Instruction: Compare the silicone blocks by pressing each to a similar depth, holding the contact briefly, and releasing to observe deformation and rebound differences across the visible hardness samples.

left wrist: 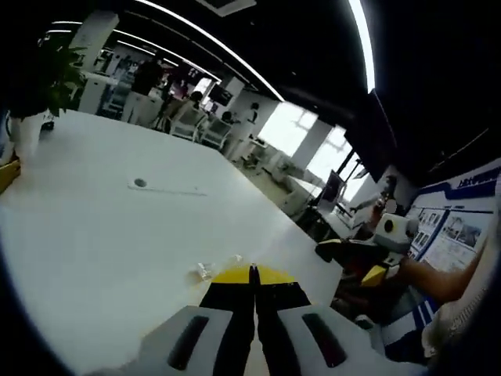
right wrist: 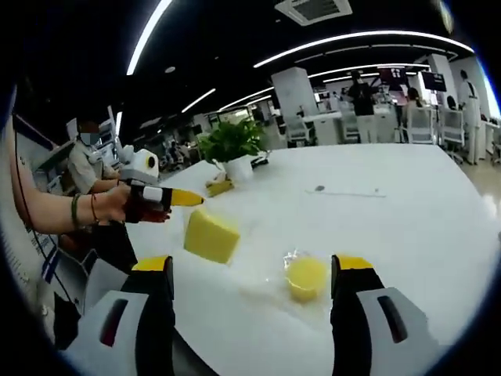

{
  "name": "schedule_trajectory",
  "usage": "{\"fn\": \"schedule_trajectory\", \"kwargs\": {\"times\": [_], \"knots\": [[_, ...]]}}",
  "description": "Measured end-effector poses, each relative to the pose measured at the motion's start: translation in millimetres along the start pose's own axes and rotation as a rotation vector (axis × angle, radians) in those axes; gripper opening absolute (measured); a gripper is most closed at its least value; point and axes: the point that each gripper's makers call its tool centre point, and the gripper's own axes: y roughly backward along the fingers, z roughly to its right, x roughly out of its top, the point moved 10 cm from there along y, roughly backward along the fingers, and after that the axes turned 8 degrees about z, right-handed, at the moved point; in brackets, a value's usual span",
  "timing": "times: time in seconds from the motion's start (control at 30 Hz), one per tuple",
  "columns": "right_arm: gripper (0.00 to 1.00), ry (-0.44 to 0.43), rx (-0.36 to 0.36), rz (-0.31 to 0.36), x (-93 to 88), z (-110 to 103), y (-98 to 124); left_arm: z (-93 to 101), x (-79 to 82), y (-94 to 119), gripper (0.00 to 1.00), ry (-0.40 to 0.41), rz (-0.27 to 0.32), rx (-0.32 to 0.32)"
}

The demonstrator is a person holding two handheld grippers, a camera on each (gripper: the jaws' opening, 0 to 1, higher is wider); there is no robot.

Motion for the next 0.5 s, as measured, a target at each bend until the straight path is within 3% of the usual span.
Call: {"fn": "schedule_trajectory", "kwargs": {"times": [0.07, 0.5], "knots": [[0.77, 0.019, 0.015, 0.002, 4.1, -0.1, -3.6, 9.7, 9.4, -1.5, 0.0, -0.058, -0.008, -0.022], [0.78, 0.081, 0.132, -0.002, 29.0, 1.8, -27.6, 58.3, 51.0, -17.6, 0.0, -0.142, 0.002, -0.177]]}}
